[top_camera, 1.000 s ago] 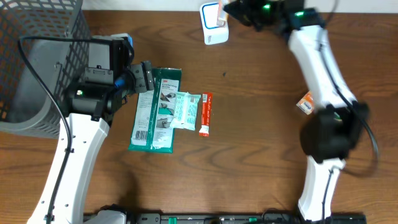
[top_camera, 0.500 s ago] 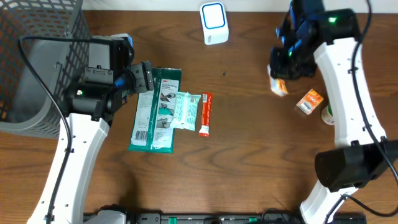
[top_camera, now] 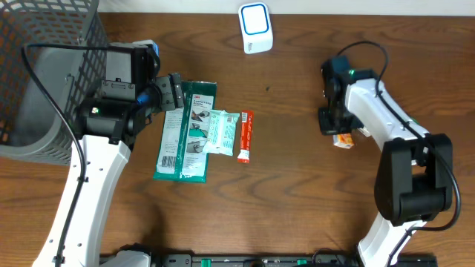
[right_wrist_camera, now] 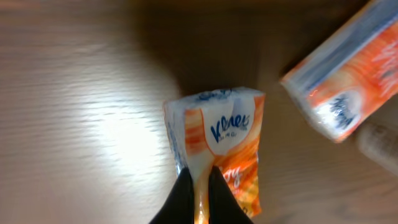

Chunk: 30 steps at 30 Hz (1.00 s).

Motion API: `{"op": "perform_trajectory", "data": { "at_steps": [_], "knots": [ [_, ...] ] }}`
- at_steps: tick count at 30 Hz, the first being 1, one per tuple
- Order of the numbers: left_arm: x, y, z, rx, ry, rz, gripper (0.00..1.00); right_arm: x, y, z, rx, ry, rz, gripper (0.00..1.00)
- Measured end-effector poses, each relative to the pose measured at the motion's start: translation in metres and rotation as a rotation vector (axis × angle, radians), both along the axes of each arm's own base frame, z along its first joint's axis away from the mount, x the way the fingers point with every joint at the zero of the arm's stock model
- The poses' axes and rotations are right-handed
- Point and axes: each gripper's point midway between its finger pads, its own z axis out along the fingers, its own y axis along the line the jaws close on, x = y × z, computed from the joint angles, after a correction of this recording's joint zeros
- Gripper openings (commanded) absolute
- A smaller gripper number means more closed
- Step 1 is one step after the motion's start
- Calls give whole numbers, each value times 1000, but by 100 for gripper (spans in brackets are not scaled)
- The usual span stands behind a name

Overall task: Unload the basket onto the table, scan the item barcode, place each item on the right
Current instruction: 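Carry the tissue pack right and set it beside the bottle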

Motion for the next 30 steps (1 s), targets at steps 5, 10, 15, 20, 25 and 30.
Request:
{"op": "perform_trajectory", "data": {
  "at_steps": [5,10,15,20,25,30],
  "knots": [
    [0,0,0,0,0,0,84,1,-26,-15,-149,-50,10,1],
    [0,0,0,0,0,0,84,4,-46,-19,-222,-79,-3,7],
    [0,0,0,0,0,0,84,2,-64,-19,-247,-75,-32,58],
    [0,0,0,0,0,0,84,-1,-68,-19,-256,-65,-33,73],
    [0,0,0,-1,0,0,84,-7,-64,-18,-261,-34,-18,76],
    [0,0,0,0,0,0,84,-11,-55,-9,-248,1,-4,76]
  ]
}}
